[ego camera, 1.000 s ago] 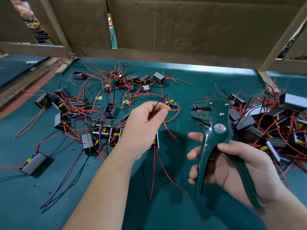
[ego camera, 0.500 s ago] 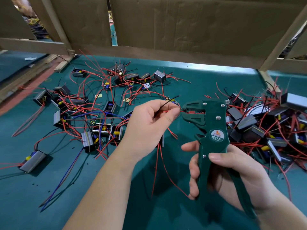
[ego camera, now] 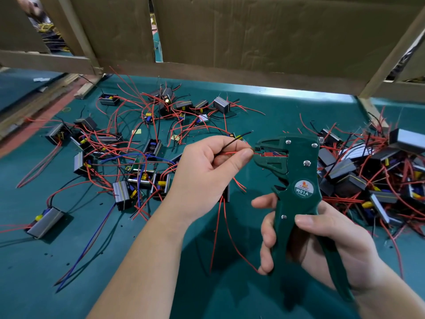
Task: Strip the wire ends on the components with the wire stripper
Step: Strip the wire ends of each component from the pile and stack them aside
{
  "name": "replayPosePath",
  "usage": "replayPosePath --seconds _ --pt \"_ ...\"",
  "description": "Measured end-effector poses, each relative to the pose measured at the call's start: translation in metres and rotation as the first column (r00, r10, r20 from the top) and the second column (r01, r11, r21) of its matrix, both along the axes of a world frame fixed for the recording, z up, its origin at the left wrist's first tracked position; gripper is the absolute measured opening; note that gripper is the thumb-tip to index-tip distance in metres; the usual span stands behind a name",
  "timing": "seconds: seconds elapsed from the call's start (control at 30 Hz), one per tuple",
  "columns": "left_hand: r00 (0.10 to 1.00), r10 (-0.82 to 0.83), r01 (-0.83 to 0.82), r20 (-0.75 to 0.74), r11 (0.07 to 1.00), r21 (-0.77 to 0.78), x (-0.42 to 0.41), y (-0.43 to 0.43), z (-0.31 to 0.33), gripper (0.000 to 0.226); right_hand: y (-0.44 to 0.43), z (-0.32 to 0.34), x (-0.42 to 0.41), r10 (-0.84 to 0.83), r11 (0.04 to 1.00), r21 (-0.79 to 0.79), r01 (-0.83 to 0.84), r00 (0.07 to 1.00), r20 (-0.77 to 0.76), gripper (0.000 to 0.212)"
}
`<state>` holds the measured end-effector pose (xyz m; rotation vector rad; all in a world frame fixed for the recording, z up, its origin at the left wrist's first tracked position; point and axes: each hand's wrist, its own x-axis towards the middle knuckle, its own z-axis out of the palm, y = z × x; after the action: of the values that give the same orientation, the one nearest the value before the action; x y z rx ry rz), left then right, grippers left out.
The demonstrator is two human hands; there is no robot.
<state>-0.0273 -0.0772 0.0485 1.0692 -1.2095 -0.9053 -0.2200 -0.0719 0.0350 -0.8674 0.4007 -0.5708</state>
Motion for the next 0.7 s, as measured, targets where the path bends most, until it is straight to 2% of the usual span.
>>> replayPosePath --seconds 0.37,0.47,0.7 --pt "1.000 0.025 -0.025 0.012 0.999 -0.021 0.0001 -0.0004 0.0013 0.014 -0.0023 0.0004 -0.0002 0.015 1.000 -0.016 -0.016 0.999 -0.030 0.046" --pt "0.999 0.046 -0.046 -0.006 0.999 -0.011 0.0004 -0.0007 0.0009 0.011 -0.0020 0.0004 -0.0002 0.019 1.000 -0.012 -0.019 0.999 -0.035 0.044" --pt "0.998 0.054 -0.053 0.018 0.998 -0.046 -0.0030 0.0007 0.0015 0.018 -0.0008 0.0021 0.0005 0.017 1.000 -0.013 -0.018 0.999 -0.030 0.046"
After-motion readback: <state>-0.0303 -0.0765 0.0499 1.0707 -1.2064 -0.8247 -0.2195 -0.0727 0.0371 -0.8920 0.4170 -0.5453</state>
